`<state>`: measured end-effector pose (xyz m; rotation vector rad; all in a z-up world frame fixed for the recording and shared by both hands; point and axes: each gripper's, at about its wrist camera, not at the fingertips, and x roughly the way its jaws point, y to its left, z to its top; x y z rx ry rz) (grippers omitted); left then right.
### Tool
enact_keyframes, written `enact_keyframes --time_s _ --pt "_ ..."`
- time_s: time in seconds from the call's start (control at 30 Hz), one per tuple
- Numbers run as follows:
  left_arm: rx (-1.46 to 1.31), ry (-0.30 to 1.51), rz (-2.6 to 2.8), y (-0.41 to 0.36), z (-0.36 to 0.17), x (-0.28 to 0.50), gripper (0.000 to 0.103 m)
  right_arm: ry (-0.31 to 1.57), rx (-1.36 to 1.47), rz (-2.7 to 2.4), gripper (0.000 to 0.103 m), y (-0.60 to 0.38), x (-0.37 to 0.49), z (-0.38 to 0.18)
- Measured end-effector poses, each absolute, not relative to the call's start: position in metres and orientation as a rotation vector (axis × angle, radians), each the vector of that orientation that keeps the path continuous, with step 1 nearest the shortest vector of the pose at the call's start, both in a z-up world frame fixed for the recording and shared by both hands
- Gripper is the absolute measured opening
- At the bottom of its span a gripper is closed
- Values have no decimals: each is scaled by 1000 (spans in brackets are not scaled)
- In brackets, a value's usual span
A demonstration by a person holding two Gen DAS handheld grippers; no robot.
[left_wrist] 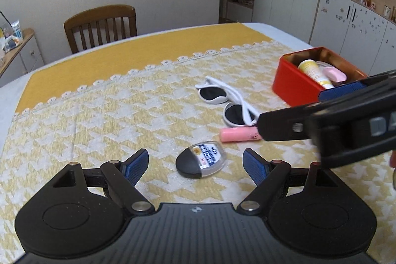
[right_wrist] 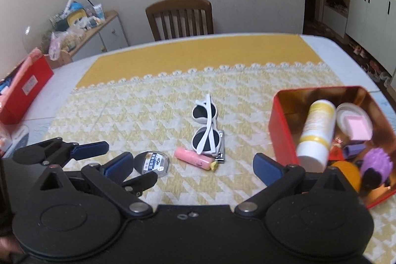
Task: Organize rigid objects
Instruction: 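Withdraw both tools toward the round black case and pink tube, then grasp the round black clear-lidded case with the left tool while the right grasps the pink tube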
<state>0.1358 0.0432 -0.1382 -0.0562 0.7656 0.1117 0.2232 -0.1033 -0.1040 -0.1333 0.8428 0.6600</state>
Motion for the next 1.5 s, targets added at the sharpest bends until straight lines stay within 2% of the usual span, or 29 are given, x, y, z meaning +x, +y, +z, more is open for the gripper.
enact_keyframes --time_s 0.33,0.73,1.03,1.1,1.5 --pt "-64 770 151 44 -152 150 83 924 -135 513 100 -73 252 -136" --pt "-43 774 179 40 -162 156 83 998 -179 430 76 -45 262 -155" --pt "-68 791 166 41 -166 159 61 1015 -170 390 66 -41 262 -159" --pt "-69 787 162 41 -166 159 52 1014 -176 386 61 -42 262 -160" --pt "-71 786 171 44 -163 154 52 1012 -153 408 58 -57 258 -154"
